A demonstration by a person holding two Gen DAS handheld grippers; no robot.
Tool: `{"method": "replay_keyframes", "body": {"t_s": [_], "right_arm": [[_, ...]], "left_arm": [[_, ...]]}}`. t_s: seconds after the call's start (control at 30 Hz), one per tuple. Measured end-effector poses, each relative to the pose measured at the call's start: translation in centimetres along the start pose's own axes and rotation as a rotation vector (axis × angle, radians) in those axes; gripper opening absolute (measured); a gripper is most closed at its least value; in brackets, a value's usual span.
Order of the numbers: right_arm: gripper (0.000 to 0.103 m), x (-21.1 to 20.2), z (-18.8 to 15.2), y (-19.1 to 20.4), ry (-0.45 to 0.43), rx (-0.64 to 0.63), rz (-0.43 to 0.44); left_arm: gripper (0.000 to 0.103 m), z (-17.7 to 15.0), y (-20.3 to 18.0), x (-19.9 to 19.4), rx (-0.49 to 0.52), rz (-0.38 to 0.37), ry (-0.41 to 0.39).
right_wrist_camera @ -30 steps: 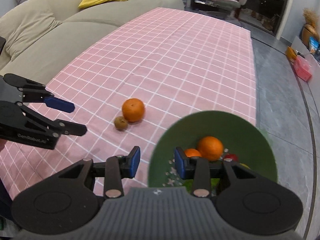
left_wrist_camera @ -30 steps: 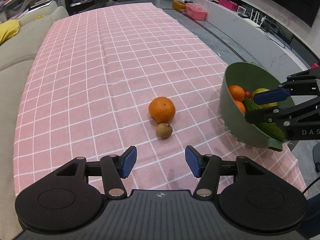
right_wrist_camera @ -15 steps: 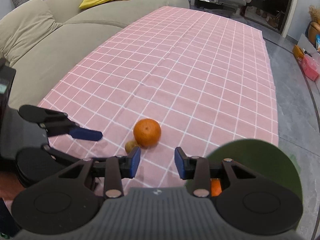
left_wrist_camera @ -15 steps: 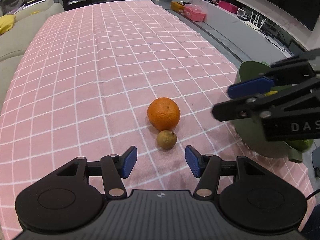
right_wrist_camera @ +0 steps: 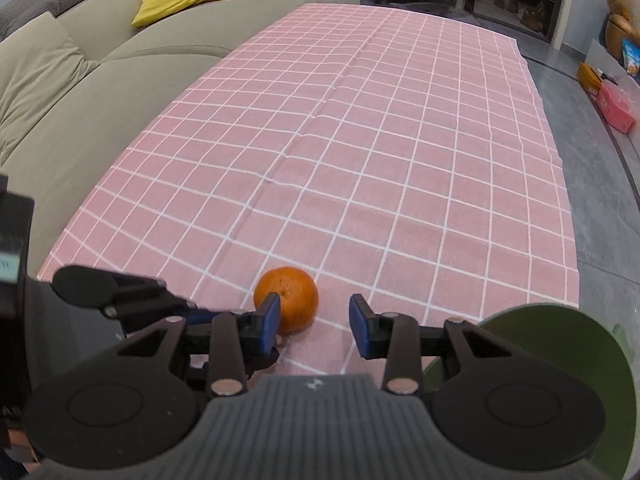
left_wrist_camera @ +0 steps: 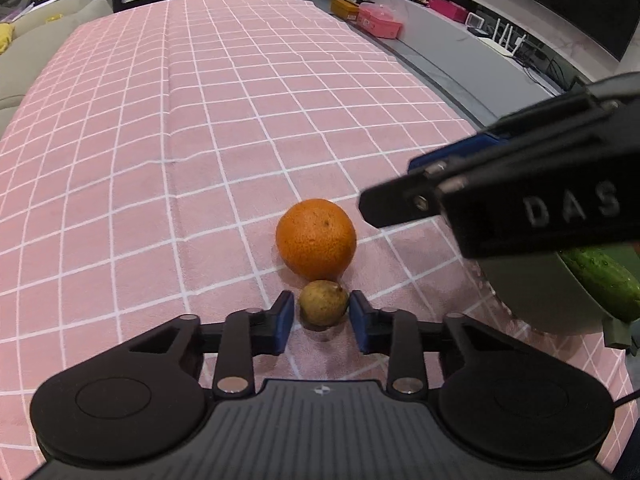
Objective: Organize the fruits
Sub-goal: 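Close the left tool on the longan while the right tool grasps the orange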
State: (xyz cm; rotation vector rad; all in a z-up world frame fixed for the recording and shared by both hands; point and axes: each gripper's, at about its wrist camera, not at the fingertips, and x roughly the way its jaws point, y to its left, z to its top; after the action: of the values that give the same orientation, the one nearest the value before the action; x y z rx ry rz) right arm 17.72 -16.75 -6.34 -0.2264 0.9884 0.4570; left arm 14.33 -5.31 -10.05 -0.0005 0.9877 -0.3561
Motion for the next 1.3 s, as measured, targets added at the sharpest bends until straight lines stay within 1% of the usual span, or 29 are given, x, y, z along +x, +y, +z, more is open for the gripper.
{"method": "replay_keyframes", "body": {"t_s": [0.07,0.37,0.6,0.63,0.7,1.03,1.3], "right_arm": [[0.035,0.4,0.2,-0.1,0.004,0.011,0.002],[0.036,2.1,0.3,0.8,0.033,0.013,0.026],[0.039,3.7,0.4,1.9,0.055,0.012,0.035],[0.042,3.9,0.4,2.0,0.056,0.012,0.033],[0.043,4.2,0.3,2.1,0.051,0.008,0.018],[0.044,5.4,0.2,1.8,0.050,0.011,-0.034],[0.043,5.9,0.3,2.0,0.060,0.007,-0.032]], "left_arm": [[0.030,0.0,0.0,-0.1,0.005,-0.007,-0.001],[0.030,-0.3,0.7,-1.0,-0.005,-0.008,0.004],[0.030,-0.7,1.7,-1.9,-0.009,-0.009,0.003],[0.030,-0.5,1.8,-1.8,-0.010,-0.006,0.005],[0.030,-0.6,2.0,-1.9,-0.016,-0.003,0.007],[0.030,-0.7,2.4,-2.2,-0.022,-0.003,0.003],[0.030,-0.7,2.4,-2.2,-0.024,-0.003,0.003]]}}
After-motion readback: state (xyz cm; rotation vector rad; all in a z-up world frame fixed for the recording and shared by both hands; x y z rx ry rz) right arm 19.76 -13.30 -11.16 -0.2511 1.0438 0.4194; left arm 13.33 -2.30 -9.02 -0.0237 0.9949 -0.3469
